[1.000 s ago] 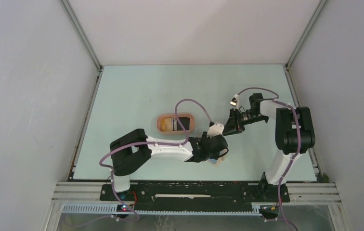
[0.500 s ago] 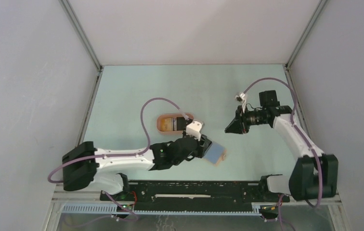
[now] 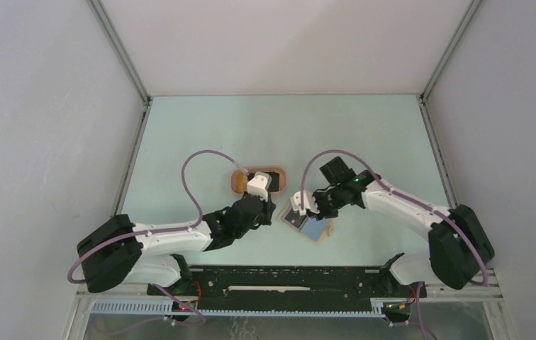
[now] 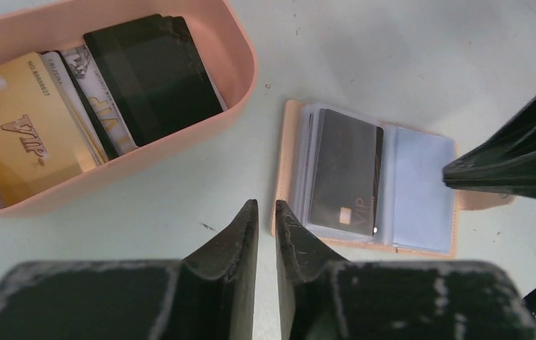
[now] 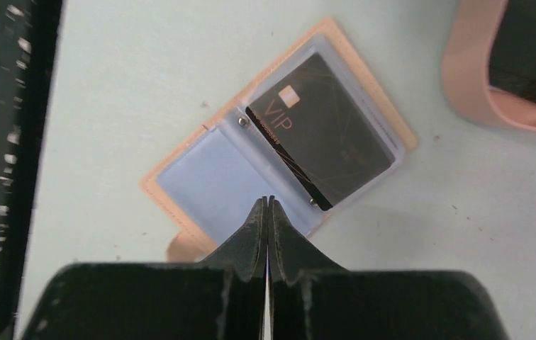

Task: Put the credit cards into the card holder
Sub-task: Insert the credit card into the card holder.

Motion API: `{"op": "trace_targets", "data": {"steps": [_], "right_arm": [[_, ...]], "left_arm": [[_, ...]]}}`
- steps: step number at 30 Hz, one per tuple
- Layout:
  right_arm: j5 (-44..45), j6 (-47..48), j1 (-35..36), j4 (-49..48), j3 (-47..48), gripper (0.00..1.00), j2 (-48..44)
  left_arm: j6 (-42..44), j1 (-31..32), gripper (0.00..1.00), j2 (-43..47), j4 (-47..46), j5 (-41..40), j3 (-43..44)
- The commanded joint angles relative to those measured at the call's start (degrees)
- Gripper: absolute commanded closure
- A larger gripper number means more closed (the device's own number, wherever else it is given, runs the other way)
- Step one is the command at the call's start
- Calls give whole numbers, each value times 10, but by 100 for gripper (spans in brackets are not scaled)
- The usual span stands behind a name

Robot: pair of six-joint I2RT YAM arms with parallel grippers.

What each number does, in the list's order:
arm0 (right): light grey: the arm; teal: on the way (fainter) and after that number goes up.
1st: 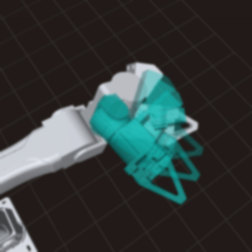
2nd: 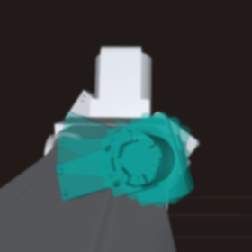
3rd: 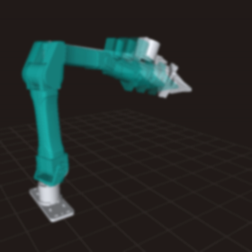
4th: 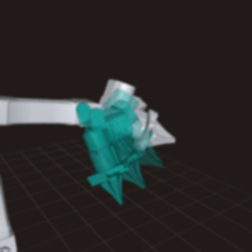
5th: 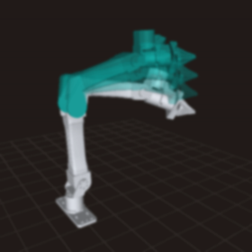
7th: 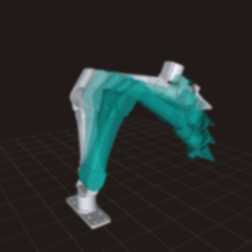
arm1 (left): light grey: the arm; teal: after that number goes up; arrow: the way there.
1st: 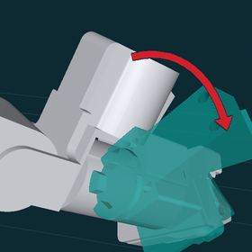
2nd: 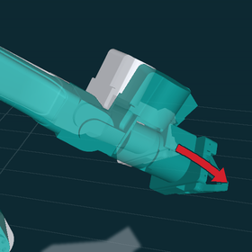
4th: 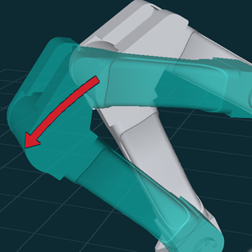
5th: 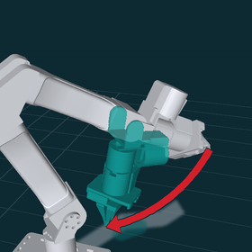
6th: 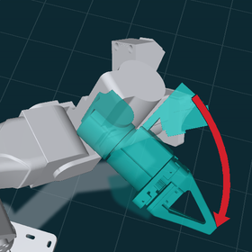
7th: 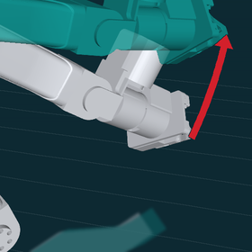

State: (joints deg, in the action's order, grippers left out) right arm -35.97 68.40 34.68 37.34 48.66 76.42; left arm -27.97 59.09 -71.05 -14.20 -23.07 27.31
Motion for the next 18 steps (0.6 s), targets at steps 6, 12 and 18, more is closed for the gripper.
{"op": "trace_targets", "data": {"steps": [6,12,18], "right_arm": [[146,22,55,-83,-3,100,88],[159,18,68,-96,-2,100,114],[170,17,75,-105,-3,100,128]], "left_arm": [[8,-16,84,-87,-95,54,5],[-1,-18,84,-117,-118,70,0],[-11,-23,84,-146,-144,94,-4]]}}
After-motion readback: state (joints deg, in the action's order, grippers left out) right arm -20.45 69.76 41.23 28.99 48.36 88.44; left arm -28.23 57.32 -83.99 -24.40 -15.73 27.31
